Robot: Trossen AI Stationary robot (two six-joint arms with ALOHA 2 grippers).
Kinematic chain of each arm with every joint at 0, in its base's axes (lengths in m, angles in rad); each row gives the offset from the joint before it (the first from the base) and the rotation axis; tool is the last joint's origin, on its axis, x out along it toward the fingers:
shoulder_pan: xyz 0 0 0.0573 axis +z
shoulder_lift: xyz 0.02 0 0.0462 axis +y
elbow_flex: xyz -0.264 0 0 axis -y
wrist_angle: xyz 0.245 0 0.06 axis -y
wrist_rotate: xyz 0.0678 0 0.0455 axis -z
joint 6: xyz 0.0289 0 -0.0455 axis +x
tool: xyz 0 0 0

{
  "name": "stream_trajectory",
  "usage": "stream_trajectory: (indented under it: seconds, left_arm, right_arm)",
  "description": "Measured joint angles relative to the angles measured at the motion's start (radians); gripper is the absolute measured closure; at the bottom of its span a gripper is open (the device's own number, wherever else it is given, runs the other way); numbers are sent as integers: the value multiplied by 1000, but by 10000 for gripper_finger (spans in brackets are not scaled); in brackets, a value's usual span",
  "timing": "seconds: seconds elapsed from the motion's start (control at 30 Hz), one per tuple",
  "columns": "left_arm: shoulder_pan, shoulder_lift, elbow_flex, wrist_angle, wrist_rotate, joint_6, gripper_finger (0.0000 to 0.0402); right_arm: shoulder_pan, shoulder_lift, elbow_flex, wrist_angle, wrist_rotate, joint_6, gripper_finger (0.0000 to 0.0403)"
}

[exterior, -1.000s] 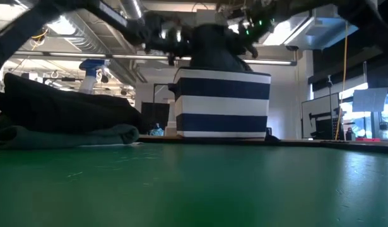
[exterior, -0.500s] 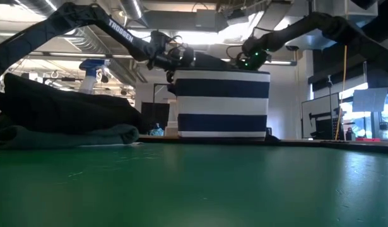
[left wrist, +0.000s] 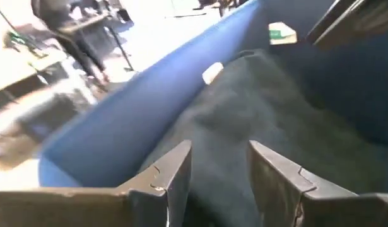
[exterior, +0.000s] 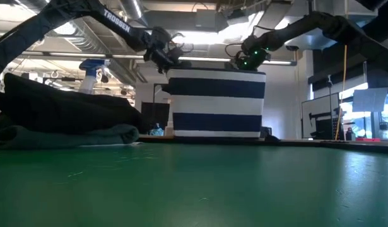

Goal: Fold Laundry from Bin
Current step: Put the blue pants into the laundry organizer, then put the stacked clothes into the laundry organizer

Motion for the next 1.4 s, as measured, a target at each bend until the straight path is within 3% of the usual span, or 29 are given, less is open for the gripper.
stream_trajectory:
  seconds: [0.17, 0.3, 0.57, 0.73, 0.9, 1.13, 1.4]
  left_arm:
    - [-17, -101, 2, -45, -106, 92, 256]
    - [-50, -188, 0, -173, -153, 96, 256]
    - [-115, -421, 3, -550, -131, 13, 256]
    - [-167, -536, -14, -810, -125, -66, 256]
    - [-234, -693, -203, -850, -138, -123, 256]
    - [-312, -938, -554, -830, -185, -289, 256]
    - [-409, -1014, -775, -908, -93, -487, 257]
  right_arm:
    - [-6, -38, 0, 8, -25, -65, 187]
    - [-8, -103, 0, -8, -24, -114, 188]
    - [40, -245, -1, -118, -158, -171, 188]
    - [165, -297, -1, -216, -234, -211, 188]
    - [334, -298, -29, -278, -183, -262, 188]
    - [525, -296, -211, -198, -136, -281, 188]
    - [621, -296, -446, -141, -138, -304, 188]
